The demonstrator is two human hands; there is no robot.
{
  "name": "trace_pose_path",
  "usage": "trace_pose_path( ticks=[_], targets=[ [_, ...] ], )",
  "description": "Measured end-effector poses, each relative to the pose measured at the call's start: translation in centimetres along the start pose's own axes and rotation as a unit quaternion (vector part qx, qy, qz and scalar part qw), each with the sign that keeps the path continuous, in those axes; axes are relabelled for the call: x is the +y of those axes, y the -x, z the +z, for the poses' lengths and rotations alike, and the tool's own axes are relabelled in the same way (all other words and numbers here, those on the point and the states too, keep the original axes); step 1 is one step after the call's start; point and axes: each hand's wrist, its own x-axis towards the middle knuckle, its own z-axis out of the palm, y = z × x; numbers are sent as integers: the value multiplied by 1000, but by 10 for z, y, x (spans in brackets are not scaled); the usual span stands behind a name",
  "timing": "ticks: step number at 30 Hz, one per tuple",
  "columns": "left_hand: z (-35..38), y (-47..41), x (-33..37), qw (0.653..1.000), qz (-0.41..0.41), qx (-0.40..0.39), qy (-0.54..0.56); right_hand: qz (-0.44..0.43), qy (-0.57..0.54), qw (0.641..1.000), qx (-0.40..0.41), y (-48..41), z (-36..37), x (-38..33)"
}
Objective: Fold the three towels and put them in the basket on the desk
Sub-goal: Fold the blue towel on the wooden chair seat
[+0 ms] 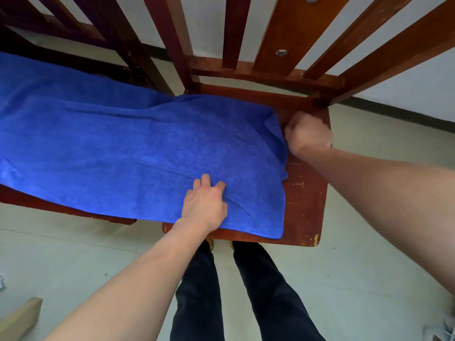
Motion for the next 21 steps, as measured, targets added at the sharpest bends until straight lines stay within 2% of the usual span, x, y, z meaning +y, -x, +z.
trace_pose_path(
  ticks=[2,3,5,8,12,14,17,21],
  targets=[
    [3,4,0,1000,4,-12,-4,64,-36,997,6,-12,-10,19],
    [5,6,-1,1000,9,-15,-8,69,-47,996,6,-14,-14,28],
    [11,8,0,999,21,-18,-17,26,-32,999,11,-9,-15,40],
    [16,6,2,1000,15,3,-2,-88,-21,995,32,8,-8,27],
    [17,11,14,999,18,36,25,-167,51,985,-2,9,13,0],
    [18,19,25,998,30,46,44,-127,37,991,5,-2,15,3],
    [28,30,51,995,58,26,70,-4,-70,998,-3,-20,0,27],
    [51,31,92,994,99,-25,51,54,-199,978,-15,-25,-14,53]
  ],
)
